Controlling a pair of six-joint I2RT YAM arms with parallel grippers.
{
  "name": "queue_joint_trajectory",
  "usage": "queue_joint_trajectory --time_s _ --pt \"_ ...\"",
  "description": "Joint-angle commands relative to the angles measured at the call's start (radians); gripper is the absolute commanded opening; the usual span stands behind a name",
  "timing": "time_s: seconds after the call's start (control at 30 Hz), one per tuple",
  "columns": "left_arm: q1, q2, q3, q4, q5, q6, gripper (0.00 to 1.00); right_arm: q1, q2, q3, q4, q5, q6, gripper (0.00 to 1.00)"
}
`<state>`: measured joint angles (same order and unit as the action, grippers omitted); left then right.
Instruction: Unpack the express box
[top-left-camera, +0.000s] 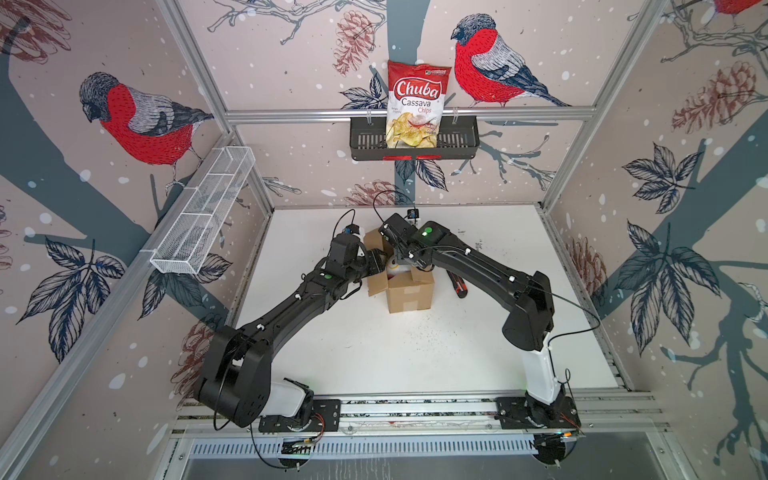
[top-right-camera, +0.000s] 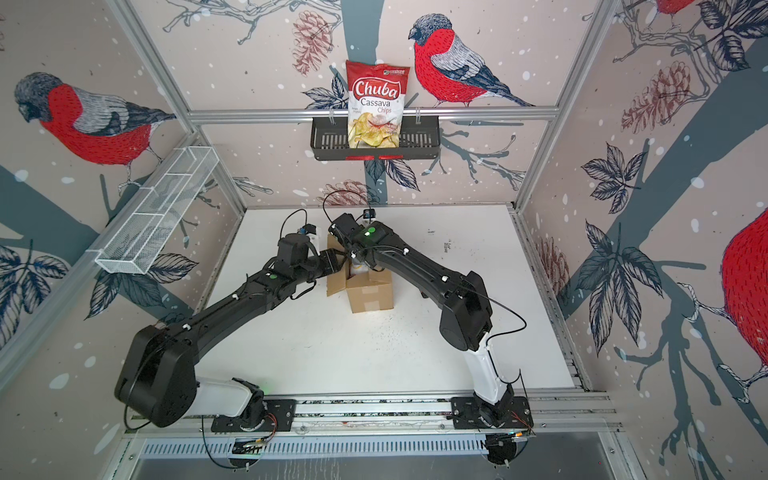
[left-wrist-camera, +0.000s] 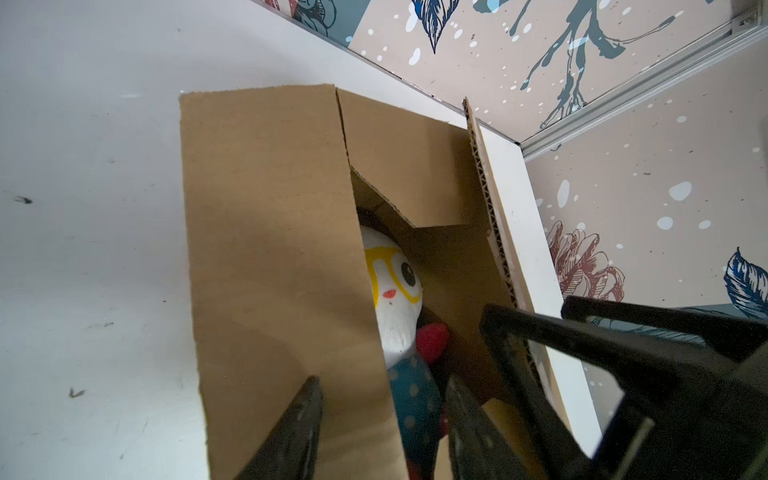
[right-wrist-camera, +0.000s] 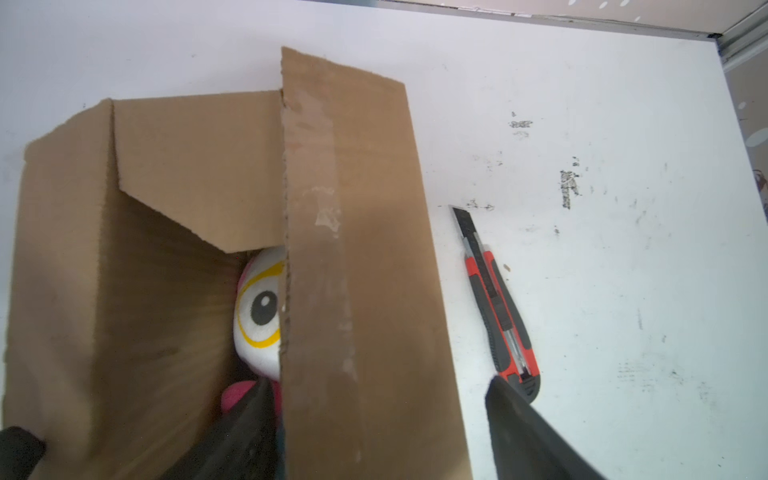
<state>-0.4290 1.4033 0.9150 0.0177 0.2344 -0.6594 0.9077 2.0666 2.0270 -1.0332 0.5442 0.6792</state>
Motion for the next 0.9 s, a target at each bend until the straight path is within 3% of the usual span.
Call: queue_joint_trajectory --time_s 0.0,0.33,0.57,0.73,0.87 --pt "0.001 0.006 -0.002 0.039 0.019 -0.014 0.49 -0.011 -0.027 -0.003 -0.012 0.017 -0.028 0.78" --pt "0.001 0.014 -0.001 0.011 -0.016 -0.012 0.48 -0.051 -0.118 -0.107 0.045 -0.034 -0.046 0.74" --pt "0.001 0.014 -0.002 0.006 -0.021 -0.015 0.48 -0.098 -0.208 -0.221 0.160 -0.156 -0.063 0.64" --pt "0.000 0.014 -0.004 0.008 -0.023 -0.022 0.48 -0.117 -0.233 -0.247 0.153 -0.162 -0.061 0.61" --pt "0.000 0.016 -0.008 0.015 -0.017 -0.031 0.48 -0.135 -0.256 -0.267 0.159 -0.188 -0.069 0.53"
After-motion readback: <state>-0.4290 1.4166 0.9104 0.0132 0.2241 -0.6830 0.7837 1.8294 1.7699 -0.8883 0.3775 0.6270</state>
